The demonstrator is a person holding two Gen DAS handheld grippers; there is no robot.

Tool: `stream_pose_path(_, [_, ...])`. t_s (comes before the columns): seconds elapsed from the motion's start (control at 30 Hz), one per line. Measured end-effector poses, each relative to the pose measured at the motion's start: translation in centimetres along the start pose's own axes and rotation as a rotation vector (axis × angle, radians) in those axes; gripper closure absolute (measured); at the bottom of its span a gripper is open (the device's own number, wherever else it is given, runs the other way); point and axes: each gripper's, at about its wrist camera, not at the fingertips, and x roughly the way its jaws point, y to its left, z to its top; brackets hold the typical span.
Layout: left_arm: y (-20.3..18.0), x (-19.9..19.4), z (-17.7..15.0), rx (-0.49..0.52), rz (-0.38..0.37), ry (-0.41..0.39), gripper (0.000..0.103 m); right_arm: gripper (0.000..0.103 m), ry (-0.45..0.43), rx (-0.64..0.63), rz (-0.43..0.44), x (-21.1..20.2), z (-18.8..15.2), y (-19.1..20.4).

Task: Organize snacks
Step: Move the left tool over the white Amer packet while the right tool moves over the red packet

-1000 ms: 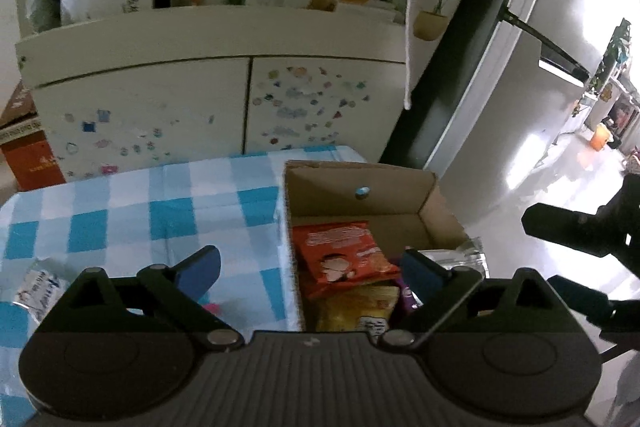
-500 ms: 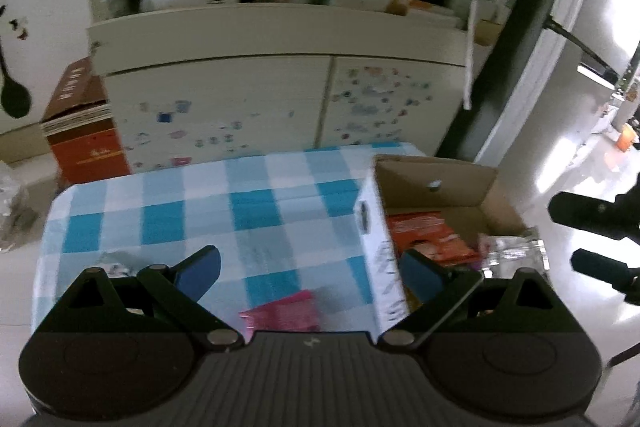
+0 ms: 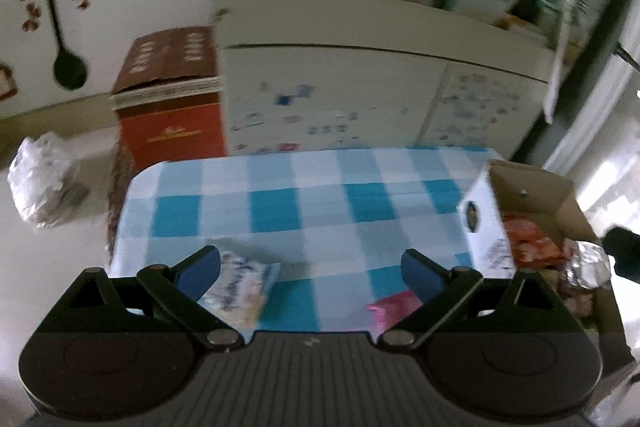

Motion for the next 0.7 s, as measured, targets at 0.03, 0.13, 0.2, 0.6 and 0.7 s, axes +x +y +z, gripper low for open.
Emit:
stream_pose_path(0.03, [0.9,0.1,0.1,-0.018,0.008,0.004,0.004,0.026,0.004,-0.018,0.005,0.1,-0.2,0.5])
stream_pose_path(0.13, [3.3,0.3,0.4,-0.074,0.035,0.008,0.004,0.026,0.022,-0.061,0.027,0.7,-0.7,1.7])
stream_pose_path(0.2, [4.7,0.5,0.6,-0.101,0.055,0.006,0.004,0.026,0.033,-0.091,0.043,1.1,-1.2,2.6])
stream_pose_path(0.6, [8.6,5.8,0.0,-0.197,0.115,0.131,0.004,0.026,0.120,-0.230,0.114,5.0,-4.6,5.2])
stream_pose_path(0.7, [8.6,7.2,-0.1,-0.217,0.124,0.150,0.004,0.026,0.157,-0.268,0.101,6.6,-5.6,5.9])
